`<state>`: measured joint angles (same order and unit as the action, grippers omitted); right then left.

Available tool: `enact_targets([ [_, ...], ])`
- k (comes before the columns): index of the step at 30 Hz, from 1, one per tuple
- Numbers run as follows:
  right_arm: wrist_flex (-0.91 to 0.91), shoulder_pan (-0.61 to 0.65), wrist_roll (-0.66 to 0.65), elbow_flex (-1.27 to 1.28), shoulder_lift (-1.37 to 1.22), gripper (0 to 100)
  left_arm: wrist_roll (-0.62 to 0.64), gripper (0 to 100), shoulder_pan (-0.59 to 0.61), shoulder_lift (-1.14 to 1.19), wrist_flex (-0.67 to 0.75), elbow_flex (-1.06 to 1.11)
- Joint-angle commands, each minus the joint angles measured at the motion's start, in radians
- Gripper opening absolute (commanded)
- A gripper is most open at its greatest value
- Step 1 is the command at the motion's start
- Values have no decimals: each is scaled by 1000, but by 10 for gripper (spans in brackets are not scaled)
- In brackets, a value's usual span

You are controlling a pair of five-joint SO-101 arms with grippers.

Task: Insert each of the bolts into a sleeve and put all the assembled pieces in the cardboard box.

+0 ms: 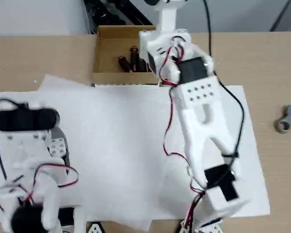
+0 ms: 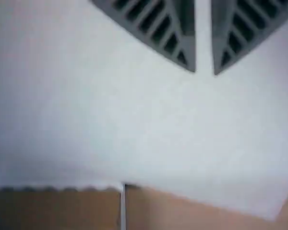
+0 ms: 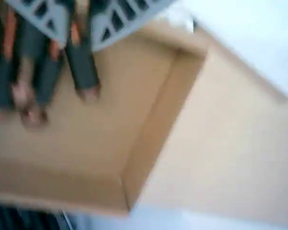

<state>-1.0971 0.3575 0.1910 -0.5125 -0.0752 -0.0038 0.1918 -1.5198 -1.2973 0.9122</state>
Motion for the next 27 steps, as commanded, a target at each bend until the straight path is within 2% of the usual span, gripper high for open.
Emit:
enact_targets([
  [1,-173,-27,-11,-41,142,13,-6,6,6,-192,63,143],
  [4,-338,-36,-11,-41,231,13,-43,6,8,-313,58,248],
  [8,-530,-64,-3,-41,332,14,-129,6,6,-285,34,257],
  [10,-562,-90,-3,-25,380,15,-138,6,5,-285,35,277],
  [14,-562,-160,-8,114,519,14,-138,6,5,-285,35,351],
  [20,-538,-168,-11,519,828,13,-137,6,5,-285,55,455],
  [27,-317,-171,-6,1106,1251,11,-135,6,6,-285,164,599],
])
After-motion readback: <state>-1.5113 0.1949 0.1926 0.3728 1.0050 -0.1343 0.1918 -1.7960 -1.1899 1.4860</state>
